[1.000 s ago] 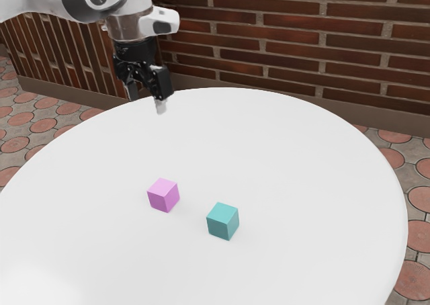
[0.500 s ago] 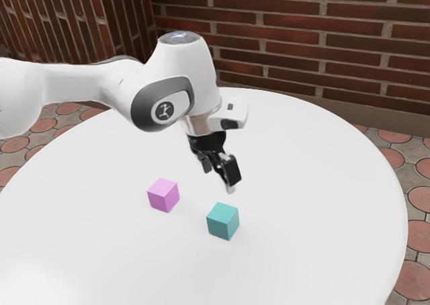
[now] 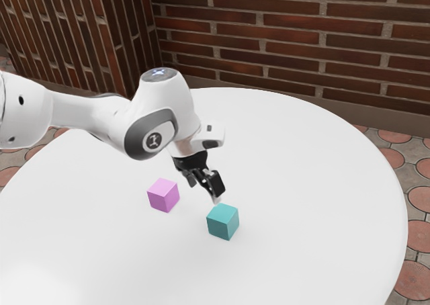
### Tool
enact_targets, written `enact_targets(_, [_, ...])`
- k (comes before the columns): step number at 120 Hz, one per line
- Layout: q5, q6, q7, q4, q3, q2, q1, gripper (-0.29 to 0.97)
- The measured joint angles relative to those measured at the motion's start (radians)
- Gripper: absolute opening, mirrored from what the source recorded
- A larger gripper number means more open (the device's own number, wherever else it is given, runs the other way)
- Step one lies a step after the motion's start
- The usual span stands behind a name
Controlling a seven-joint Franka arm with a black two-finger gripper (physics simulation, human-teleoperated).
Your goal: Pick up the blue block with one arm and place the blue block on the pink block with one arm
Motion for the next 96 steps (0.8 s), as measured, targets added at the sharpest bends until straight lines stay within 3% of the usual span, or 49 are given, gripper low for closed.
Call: enact_targets(96, [-0.001, 0.162, -0.071, -0.013, -0.007, 0.136, 0.0, 0.68])
